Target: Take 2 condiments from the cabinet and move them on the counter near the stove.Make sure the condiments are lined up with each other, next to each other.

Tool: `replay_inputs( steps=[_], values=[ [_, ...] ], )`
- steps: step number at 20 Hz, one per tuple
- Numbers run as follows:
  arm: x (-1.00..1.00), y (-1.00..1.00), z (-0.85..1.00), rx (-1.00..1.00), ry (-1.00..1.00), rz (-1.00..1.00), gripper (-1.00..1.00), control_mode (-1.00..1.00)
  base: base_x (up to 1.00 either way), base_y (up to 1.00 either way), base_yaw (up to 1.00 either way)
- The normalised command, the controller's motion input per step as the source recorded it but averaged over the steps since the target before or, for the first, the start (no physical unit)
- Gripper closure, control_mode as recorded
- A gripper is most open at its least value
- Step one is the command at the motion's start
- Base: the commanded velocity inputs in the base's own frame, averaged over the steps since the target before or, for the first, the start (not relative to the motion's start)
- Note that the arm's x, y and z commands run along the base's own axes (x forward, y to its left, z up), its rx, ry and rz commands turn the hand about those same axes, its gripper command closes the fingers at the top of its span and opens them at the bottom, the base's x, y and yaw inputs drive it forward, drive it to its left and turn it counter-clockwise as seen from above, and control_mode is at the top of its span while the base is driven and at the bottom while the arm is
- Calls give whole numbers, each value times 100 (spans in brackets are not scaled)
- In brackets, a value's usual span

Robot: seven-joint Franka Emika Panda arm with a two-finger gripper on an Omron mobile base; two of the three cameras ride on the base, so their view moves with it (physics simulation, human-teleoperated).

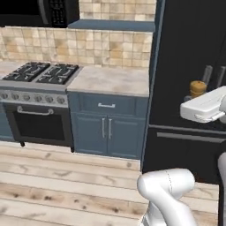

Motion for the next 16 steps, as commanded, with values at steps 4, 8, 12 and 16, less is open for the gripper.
replay_inputs(
  steps=[4, 8, 12, 16],
  values=[
    [0, 0, 0, 0, 0, 0, 100, 100, 50, -3, 91],
    [0, 0, 0, 0, 0, 0, 100, 100, 26, -4, 98],
    [0, 0, 0, 0, 0, 0, 100, 100, 15, -1, 99],
    [0, 0, 0, 0, 0, 0, 100, 100, 73, 19, 59]
  ],
)
